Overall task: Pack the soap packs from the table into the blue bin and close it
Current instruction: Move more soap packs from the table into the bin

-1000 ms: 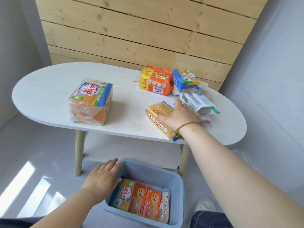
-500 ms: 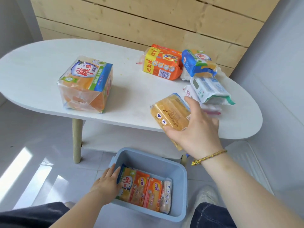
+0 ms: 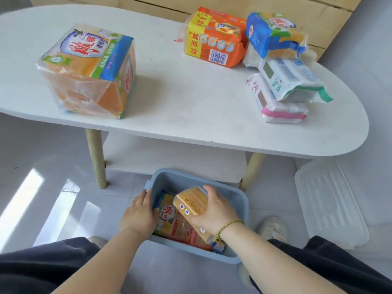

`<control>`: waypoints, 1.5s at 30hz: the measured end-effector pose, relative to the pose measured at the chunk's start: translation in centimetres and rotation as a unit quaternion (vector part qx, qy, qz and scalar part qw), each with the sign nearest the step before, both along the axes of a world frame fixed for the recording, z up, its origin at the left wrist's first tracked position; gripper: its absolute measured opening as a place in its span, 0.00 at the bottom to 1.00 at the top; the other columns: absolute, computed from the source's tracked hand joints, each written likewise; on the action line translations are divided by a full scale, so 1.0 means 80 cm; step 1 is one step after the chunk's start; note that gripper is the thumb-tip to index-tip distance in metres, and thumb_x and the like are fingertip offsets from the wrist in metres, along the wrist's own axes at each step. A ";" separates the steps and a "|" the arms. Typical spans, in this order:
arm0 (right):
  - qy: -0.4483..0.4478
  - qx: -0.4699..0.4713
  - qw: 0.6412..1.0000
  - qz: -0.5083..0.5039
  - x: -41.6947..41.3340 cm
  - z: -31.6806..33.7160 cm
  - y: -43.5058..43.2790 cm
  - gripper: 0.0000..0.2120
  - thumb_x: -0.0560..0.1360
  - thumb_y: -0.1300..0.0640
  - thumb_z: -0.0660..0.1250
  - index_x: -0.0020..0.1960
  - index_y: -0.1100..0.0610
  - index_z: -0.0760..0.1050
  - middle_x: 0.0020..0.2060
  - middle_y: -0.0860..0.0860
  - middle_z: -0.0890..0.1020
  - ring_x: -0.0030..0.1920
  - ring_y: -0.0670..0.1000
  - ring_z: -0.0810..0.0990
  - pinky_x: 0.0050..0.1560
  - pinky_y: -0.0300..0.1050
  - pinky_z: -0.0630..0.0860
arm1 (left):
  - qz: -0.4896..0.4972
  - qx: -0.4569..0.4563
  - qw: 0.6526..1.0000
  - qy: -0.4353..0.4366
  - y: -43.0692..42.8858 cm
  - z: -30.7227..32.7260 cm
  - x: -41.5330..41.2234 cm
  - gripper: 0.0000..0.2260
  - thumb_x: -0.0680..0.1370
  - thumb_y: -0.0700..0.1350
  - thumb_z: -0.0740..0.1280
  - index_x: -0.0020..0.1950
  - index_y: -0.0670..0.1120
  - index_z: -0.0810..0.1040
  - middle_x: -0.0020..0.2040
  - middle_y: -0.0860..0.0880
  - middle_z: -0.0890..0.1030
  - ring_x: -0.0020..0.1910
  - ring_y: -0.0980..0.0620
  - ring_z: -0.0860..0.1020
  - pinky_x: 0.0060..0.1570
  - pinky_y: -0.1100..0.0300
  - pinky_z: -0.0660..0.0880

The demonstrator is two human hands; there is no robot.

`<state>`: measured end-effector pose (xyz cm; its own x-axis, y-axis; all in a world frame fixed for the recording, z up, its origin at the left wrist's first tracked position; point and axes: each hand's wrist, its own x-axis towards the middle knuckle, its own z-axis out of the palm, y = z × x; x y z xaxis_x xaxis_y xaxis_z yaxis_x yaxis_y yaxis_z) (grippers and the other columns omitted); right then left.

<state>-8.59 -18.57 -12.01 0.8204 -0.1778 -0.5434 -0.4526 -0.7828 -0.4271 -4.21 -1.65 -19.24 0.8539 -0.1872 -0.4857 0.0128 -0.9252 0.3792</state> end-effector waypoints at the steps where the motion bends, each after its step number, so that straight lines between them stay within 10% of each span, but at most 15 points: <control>1: 0.015 -0.010 1.000 -0.020 0.009 -0.023 -0.001 0.40 0.67 0.45 0.68 0.72 0.49 0.51 0.67 0.50 0.68 0.66 0.53 0.68 0.63 0.48 0.70 | 0.000 0.000 1.000 -0.001 0.000 0.000 0.000 0.26 0.80 0.49 0.53 0.75 0.46 0.45 0.77 0.47 0.51 0.74 0.46 0.54 0.71 0.52 0.58; 18: 0.158 0.039 0.982 -0.099 0.043 -0.179 0.026 0.40 0.75 0.53 0.61 0.73 0.46 0.35 0.73 0.60 0.57 0.52 0.55 0.79 0.42 0.44 0.73 | -0.003 -0.027 1.000 0.004 0.011 -0.009 0.006 0.26 0.80 0.54 0.50 0.75 0.51 0.44 0.77 0.53 0.49 0.74 0.53 0.53 0.67 0.56 0.64; 24: 0.166 0.036 0.984 -0.057 0.047 -0.173 0.019 0.29 0.75 0.56 0.61 0.71 0.50 0.50 0.34 0.51 0.72 0.29 0.48 0.70 0.26 0.39 0.66 | -0.012 -0.020 1.000 0.008 0.010 -0.008 0.006 0.27 0.80 0.54 0.50 0.75 0.50 0.43 0.77 0.53 0.48 0.75 0.53 0.52 0.68 0.56 0.64; 29: 0.183 0.043 0.981 -0.036 0.048 -0.166 0.014 0.26 0.76 0.55 0.60 0.70 0.51 0.52 0.29 0.50 0.68 0.26 0.47 0.68 0.23 0.38 0.62 | -0.010 -0.011 1.000 0.010 0.007 -0.008 0.007 0.27 0.80 0.54 0.50 0.75 0.49 0.43 0.77 0.52 0.48 0.75 0.52 0.51 0.69 0.56 0.62; 37: 0.179 -0.004 0.984 -0.019 0.040 -0.132 -0.001 0.33 0.77 0.48 0.56 0.75 0.50 0.41 0.58 0.55 0.79 0.30 0.46 0.73 0.33 0.40 0.71 | 0.008 -0.022 0.999 0.028 0.004 -0.004 0.006 0.26 0.80 0.52 0.51 0.75 0.48 0.43 0.77 0.50 0.48 0.75 0.50 0.51 0.71 0.54 0.60; 41: 0.122 0.000 0.992 -0.031 0.036 -0.072 -0.006 0.26 0.78 0.52 0.55 0.73 0.55 0.54 0.67 0.55 0.71 0.62 0.55 0.74 0.60 0.46 0.71 | 0.001 -0.039 0.999 -0.015 -0.014 0.026 -0.010 0.25 0.81 0.50 0.52 0.75 0.49 0.46 0.77 0.51 0.49 0.75 0.51 0.53 0.71 0.55 0.61; 45: 0.072 -0.001 0.997 -0.012 0.029 0.018 -0.008 0.16 0.78 0.54 0.55 0.62 0.58 0.71 0.62 0.57 0.75 0.64 0.55 0.72 0.61 0.43 0.70 | -0.028 -0.107 0.988 -0.112 -0.033 0.081 -0.017 0.22 0.80 0.52 0.52 0.74 0.50 0.54 0.76 0.53 0.53 0.74 0.54 0.56 0.68 0.60 0.60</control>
<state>-6.30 -19.18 -10.58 0.7290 -0.1987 -0.6551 -0.5285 -0.7716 -0.3540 -5.60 -4.30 -12.75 0.9205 -0.3155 -0.2304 -0.1425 -0.8203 0.5539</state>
